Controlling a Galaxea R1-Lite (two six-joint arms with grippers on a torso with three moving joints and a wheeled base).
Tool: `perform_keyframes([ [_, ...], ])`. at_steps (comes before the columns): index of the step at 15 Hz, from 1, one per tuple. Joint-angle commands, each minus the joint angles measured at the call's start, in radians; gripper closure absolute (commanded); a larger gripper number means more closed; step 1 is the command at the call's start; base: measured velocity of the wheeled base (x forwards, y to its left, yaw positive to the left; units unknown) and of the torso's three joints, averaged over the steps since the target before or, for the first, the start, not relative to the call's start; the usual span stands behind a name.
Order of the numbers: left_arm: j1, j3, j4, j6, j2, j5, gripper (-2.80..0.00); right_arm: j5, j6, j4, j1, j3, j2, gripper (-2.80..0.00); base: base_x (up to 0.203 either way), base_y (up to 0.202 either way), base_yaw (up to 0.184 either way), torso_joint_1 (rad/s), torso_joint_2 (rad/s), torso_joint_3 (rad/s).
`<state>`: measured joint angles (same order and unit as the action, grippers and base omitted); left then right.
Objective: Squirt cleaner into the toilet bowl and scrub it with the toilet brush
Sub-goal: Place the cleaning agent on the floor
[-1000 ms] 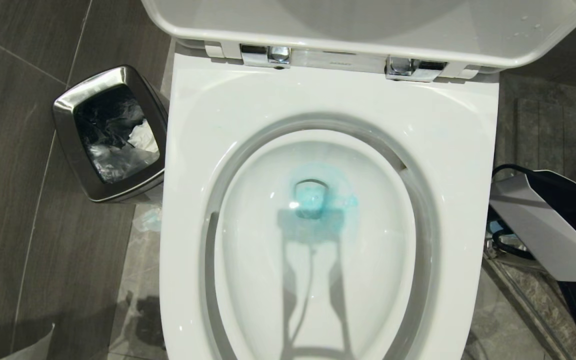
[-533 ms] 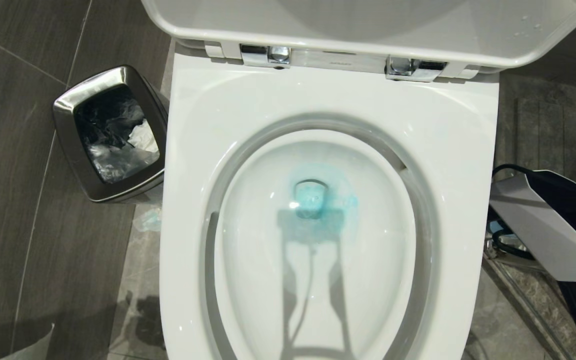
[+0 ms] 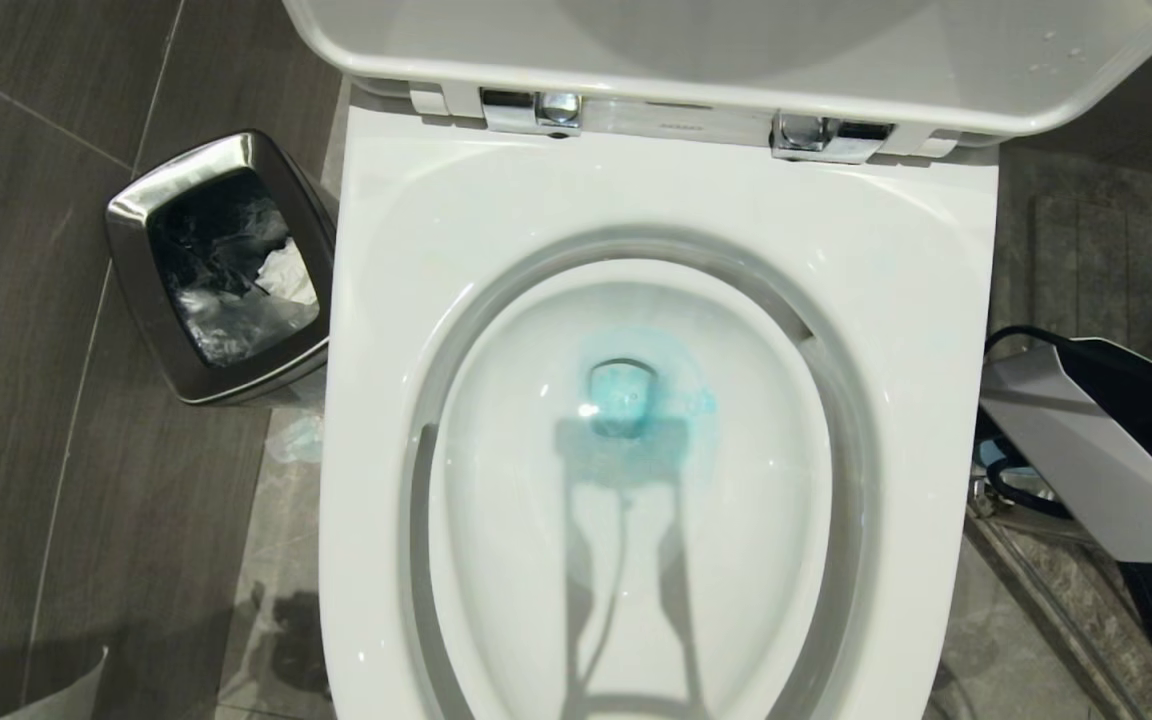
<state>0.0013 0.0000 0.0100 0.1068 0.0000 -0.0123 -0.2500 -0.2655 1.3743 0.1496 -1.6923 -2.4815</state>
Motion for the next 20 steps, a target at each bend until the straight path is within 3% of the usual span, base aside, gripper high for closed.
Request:
perform_keyframes([
  [1,0.000,0.002,0.000,0.001,0.002,0.000,0.00,-0.002,-0.003,0.005,0.002,0.002,0.000,0.00,0.000,0.000,0.000,0.000,0.00,0.000],
  [14,0.000,0.002,-0.001,0.001,0.002,0.000,0.00,-0.031,-0.003,0.023,0.011,0.022,-0.006,0.00,0.000,0.000,0.000,0.000,0.00,0.000],
  [15,0.000,0.002,0.000,0.001,0.002,0.000,0.00,-0.031,-0.003,0.019,0.011,0.025,-0.001,-2.80,0.000,0.000,0.000,0.000,0.00,0.000],
  [20,0.000,0.002,0.001,0.001,0.001,0.000,0.00,-0.026,-0.006,0.008,0.009,0.020,0.010,-2.80,0.000,0.000,0.000,0.000,0.00,0.000],
])
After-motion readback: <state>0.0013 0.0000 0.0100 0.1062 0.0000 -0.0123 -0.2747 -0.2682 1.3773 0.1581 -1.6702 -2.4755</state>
